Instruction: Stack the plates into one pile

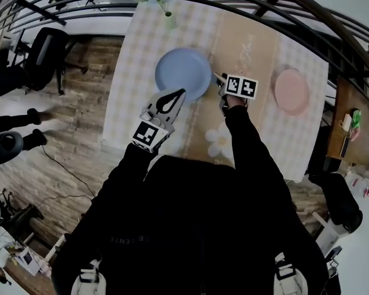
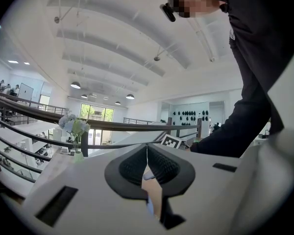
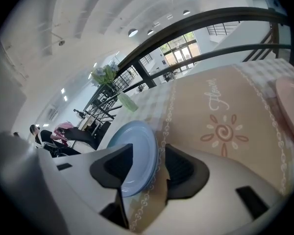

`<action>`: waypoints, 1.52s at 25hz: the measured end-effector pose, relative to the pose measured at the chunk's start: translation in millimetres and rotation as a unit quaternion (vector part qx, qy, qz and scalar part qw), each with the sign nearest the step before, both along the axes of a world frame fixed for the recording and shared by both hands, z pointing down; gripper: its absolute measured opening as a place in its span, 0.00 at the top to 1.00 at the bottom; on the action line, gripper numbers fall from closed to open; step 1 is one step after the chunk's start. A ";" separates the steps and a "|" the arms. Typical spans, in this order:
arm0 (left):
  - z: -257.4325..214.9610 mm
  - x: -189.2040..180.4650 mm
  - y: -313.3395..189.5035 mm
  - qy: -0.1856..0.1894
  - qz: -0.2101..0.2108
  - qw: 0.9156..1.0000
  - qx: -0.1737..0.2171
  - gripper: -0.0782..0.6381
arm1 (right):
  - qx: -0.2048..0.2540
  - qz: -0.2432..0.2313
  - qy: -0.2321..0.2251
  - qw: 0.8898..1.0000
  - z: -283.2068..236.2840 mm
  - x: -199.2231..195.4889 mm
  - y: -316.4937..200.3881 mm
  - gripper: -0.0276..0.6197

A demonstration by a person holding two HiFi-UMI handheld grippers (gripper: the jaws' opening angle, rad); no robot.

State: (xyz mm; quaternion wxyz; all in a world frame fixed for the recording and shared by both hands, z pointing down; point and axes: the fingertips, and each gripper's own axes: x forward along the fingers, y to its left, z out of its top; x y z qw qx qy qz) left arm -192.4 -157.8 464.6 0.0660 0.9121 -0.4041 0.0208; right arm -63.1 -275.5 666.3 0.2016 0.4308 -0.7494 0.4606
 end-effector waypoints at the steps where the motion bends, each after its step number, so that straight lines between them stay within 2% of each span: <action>1: -1.6 4.4 0.7 -0.001 0.004 1.000 0.003 0.86 | 0.006 0.001 0.001 1.000 -4.4 5.2 2.0 0.63; 14: -22.4 69.0 15.9 -0.007 0.056 0.998 0.022 0.86 | 0.090 0.024 0.021 0.995 -64.4 84.5 39.9 0.63; 18: -25.5 103.4 19.4 -0.007 0.082 0.996 0.025 0.86 | 0.124 0.033 0.026 0.991 -79.8 120.5 57.2 0.63; 27: -32.4 176.6 23.1 -0.006 0.141 0.990 0.027 0.86 | 0.198 0.045 0.100 0.974 -100.6 204.4 90.6 0.63; 38: -28.5 266.7 25.4 -0.011 0.188 0.982 0.019 0.86 | 0.203 0.107 0.129 0.965 -92.1 316.7 114.6 0.63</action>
